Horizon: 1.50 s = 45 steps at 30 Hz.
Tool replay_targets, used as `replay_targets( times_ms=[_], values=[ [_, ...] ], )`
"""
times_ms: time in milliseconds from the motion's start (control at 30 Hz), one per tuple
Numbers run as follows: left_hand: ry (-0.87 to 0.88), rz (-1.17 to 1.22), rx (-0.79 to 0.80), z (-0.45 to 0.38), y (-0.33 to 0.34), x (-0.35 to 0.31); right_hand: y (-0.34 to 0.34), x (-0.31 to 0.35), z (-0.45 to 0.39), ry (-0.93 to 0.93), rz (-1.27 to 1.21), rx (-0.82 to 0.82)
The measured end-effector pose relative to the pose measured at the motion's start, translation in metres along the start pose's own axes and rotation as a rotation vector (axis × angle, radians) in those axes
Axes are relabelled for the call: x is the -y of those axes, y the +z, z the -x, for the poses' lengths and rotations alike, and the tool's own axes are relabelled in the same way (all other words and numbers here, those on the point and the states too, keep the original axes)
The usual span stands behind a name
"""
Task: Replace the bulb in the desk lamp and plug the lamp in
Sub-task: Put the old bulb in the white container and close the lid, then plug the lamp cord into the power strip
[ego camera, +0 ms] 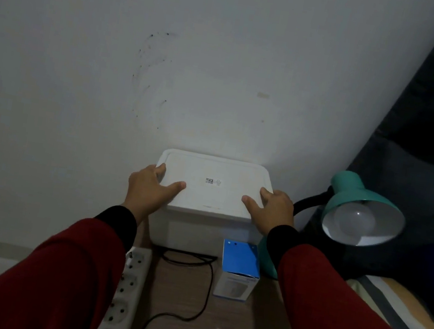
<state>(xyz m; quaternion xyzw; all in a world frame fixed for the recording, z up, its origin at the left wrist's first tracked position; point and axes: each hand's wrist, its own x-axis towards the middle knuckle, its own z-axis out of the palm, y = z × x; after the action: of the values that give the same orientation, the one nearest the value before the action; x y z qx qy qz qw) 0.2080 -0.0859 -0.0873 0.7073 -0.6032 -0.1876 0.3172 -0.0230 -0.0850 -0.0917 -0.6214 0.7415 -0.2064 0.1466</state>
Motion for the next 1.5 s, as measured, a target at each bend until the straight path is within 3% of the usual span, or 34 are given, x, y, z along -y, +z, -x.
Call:
replay_targets(
  times_ms=[333,433,633,967,1267,1500],
  values=[
    [0.051,-0.040,0.009,0.000,0.006,0.005,0.003,-0.008,0.001,-0.002,-0.039,0.005],
    [0.052,-0.158,0.082,-0.003,0.002,0.003,-0.002,-0.008,-0.004,-0.016,0.008,0.069],
    [0.059,-0.527,0.219,-0.009,-0.010,-0.016,-0.027,0.012,-0.006,-0.015,0.366,0.210],
    [-0.014,-0.614,0.266,0.016,-0.058,-0.034,-0.070,0.051,0.029,-0.091,0.615,0.343],
    [-0.056,-0.656,0.213,0.073,-0.121,-0.028,-0.089,0.078,0.095,-0.174,0.598,0.343],
    [-0.047,-0.577,0.205,0.125,-0.145,-0.008,-0.068,0.083,0.151,-0.205,0.393,0.292]
  ],
)
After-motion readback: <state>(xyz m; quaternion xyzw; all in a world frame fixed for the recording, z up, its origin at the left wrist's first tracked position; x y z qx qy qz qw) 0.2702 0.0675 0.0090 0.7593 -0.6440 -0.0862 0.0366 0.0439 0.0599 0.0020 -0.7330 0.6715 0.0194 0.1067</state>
